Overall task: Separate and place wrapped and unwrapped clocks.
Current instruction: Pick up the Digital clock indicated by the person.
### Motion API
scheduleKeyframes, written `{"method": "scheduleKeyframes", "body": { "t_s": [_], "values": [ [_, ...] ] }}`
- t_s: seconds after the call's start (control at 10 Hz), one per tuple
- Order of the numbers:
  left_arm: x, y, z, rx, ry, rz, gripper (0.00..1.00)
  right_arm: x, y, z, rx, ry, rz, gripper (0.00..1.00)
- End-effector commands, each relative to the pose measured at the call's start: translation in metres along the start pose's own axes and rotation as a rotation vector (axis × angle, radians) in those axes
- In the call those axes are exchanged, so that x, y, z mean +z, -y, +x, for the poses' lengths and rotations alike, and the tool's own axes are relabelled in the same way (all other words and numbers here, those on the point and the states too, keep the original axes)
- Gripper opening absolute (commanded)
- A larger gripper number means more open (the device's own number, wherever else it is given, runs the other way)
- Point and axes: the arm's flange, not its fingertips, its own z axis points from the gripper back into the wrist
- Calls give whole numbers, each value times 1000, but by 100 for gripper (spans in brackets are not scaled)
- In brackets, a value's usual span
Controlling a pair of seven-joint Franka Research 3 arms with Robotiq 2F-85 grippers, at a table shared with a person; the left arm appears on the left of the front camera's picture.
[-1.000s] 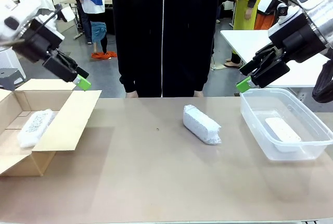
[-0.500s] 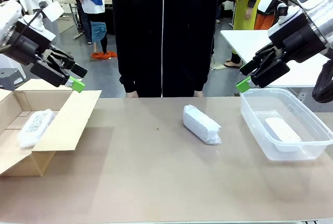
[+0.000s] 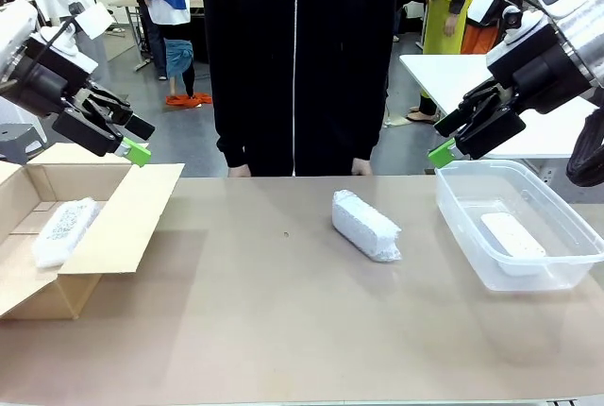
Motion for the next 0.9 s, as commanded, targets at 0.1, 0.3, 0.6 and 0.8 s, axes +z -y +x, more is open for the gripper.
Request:
{"method": "scheduleKeyframes", "body": {
  "t_s": [0.1,0.3,0.6,0.8],
  "values": [
    [-1,1,2,-9,16,15,100,-1,1,0,6,22,26,100],
    [-1,1,2,-9,16,15,100,-1,1,0,6,22,26,100],
    [-1,1,2,-9,16,15,100,-1,1,0,6,22,26,100],
    [-1,1,2,-9,16,15,100,-1,1,0,6,22,26,100]
  ]
}}
